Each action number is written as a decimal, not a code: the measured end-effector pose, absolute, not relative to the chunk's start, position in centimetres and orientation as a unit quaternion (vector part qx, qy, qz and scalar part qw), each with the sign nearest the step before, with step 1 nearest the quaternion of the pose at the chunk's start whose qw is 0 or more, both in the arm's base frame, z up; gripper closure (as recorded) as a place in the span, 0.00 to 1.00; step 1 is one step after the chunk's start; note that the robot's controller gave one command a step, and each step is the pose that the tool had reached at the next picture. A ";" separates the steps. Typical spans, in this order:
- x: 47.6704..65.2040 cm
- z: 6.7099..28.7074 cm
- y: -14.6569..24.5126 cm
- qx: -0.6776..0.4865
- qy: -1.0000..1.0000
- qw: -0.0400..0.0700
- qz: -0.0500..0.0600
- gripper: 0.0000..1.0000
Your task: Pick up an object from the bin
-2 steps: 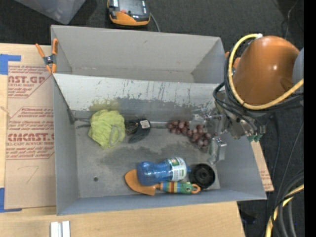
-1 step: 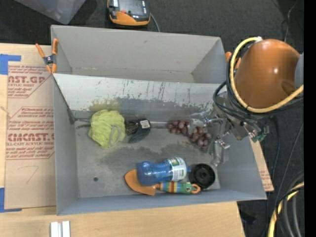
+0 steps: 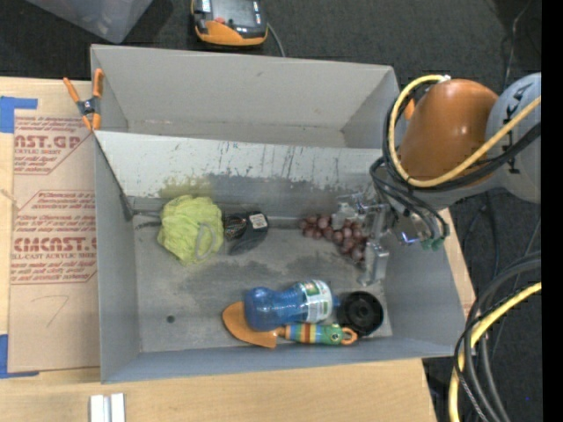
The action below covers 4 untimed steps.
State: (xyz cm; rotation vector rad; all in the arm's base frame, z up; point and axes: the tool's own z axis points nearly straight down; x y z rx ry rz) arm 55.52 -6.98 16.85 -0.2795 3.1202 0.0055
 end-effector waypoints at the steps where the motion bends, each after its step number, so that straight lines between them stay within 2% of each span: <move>1: 53.9 18.4 -6.3 -0.145 0.989 0.004 0.001 0.00; 2: 53.5 18.2 -5.4 -0.226 0.974 0.009 -0.001 0.00; 3: 57.0 8.0 -7.6 -0.334 0.942 0.010 -0.003 0.00; 4: 55.8 14.2 -6.7 -0.387 0.922 0.011 -0.002 0.00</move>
Offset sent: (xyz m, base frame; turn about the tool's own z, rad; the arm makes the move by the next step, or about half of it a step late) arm -0.0333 0.0407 -0.0301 -0.2101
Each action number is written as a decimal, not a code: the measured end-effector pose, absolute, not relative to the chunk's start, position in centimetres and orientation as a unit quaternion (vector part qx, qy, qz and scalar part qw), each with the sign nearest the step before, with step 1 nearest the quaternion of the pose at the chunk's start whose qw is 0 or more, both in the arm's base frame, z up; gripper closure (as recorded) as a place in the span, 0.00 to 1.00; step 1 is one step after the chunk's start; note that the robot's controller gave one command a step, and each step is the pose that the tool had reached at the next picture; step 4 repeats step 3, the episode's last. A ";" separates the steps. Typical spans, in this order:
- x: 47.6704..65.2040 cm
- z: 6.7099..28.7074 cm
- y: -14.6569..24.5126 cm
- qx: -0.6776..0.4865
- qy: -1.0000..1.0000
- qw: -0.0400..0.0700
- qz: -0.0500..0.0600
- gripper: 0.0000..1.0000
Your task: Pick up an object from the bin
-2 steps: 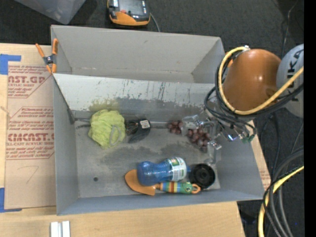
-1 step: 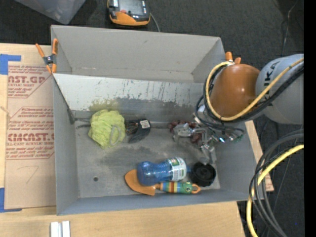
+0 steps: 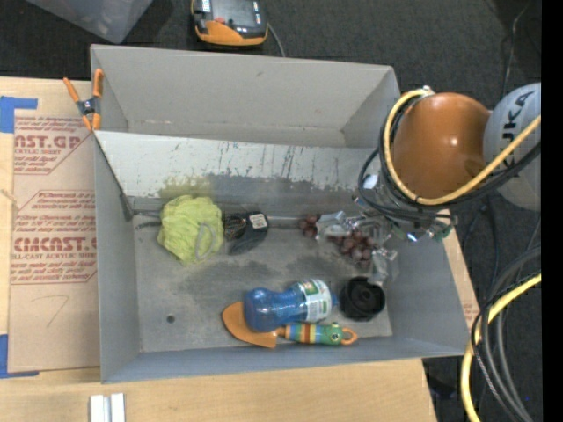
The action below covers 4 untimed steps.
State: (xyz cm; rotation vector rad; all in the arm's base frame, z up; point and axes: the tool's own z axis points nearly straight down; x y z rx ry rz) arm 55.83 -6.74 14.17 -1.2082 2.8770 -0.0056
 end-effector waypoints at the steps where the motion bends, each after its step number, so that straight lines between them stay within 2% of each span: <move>1: 56.1 6.6 -9.3 -0.437 0.899 0.005 0.001 0.00; 2: 56.1 10.5 -9.1 -0.578 0.816 0.016 -0.007 1.00; 4: 56.1 10.5 -9.1 -0.578 0.816 0.016 -0.007 1.00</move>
Offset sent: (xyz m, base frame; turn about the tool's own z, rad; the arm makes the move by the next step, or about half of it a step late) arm 0.0022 -0.0257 -0.0368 -0.4403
